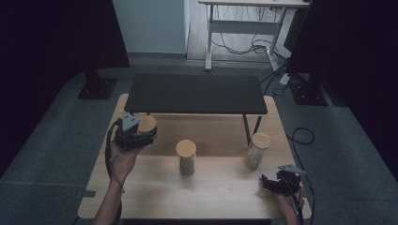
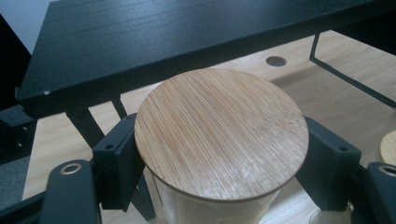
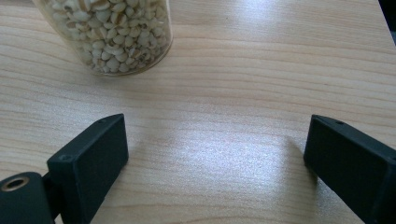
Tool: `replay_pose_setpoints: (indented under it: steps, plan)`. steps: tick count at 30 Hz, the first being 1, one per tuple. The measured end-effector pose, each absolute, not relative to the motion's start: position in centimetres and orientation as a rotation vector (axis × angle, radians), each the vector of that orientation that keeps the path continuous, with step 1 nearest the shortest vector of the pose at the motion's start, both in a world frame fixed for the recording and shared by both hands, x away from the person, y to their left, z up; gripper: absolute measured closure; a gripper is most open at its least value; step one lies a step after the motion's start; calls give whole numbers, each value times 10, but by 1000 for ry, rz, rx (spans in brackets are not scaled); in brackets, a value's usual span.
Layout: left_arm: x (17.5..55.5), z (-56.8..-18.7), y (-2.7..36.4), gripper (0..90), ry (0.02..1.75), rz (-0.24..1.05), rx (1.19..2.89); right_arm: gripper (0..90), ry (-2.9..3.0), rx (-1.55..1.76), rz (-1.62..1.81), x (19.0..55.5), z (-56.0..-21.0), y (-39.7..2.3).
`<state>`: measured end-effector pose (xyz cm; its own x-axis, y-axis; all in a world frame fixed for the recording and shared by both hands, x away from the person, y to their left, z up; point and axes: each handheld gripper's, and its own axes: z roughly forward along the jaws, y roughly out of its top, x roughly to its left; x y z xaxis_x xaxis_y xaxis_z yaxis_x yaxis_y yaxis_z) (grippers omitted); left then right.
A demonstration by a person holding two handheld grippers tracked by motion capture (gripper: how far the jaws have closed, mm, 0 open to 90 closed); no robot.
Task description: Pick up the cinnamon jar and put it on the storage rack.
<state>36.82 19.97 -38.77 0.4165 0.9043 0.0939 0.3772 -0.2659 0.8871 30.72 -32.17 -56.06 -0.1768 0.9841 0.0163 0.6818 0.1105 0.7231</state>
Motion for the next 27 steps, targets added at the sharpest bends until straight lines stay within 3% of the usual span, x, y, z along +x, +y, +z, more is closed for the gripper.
replay_pose_setpoints:
  steps: [27]
  plan:
    - [380,-359,199,246,1088,785,1858,57,1919,1613,836,308,-561,-322]
